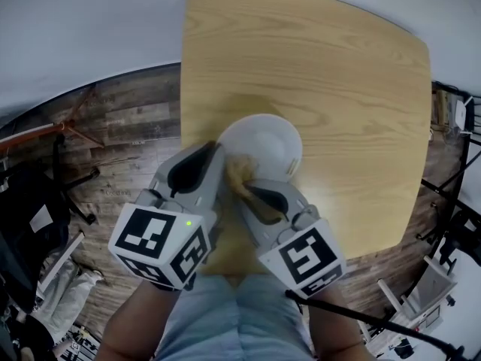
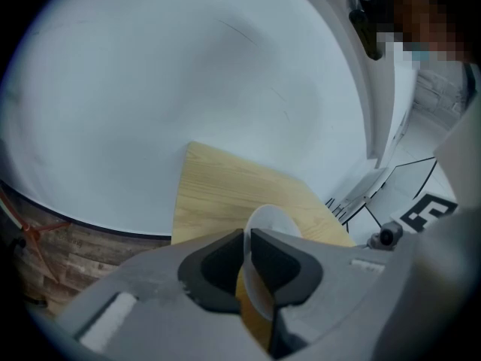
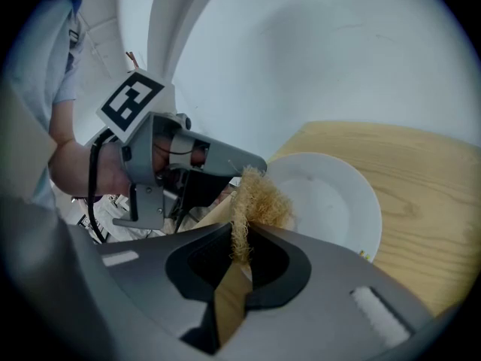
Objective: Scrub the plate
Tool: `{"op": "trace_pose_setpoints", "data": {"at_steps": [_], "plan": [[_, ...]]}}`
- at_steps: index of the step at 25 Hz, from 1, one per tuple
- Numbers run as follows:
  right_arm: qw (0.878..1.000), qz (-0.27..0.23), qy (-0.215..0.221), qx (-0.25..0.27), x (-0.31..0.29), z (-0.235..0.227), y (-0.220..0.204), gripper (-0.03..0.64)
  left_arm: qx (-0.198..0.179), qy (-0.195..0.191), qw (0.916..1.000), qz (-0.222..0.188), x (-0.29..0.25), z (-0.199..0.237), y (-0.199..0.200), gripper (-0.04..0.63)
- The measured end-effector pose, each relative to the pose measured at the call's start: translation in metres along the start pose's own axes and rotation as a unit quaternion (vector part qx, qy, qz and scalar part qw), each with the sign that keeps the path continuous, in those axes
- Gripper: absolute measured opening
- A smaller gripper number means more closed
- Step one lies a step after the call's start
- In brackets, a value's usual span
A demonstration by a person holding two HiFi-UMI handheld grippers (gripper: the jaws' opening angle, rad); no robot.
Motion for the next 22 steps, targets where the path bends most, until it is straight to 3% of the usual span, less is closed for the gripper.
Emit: {"op": "trace_pose_setpoints", "data": {"at_steps": [11,22], "plan": [[0.999,0.024,0.008,-0.029,0.013,-0.001,-0.026,0.040,-0.023,0.006,0.9997,0.008,0.000,0.000,0.001,0.054],[0.996,0.042,-0.039,-0.068,0.037,-0.025,-0.051,0.040,-0.045,0.012,0.9988,0.014,0.001,-0.003,0.000,0.055]]}}
Point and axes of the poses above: the fingertips, and each gripper's own axes: x backward along the fingers, z to its left, y out of its top, the point moved 7 cm from there along x, backward along the fingers, and after that the axes turned 8 degrees about -y, right-handed, at the moved point
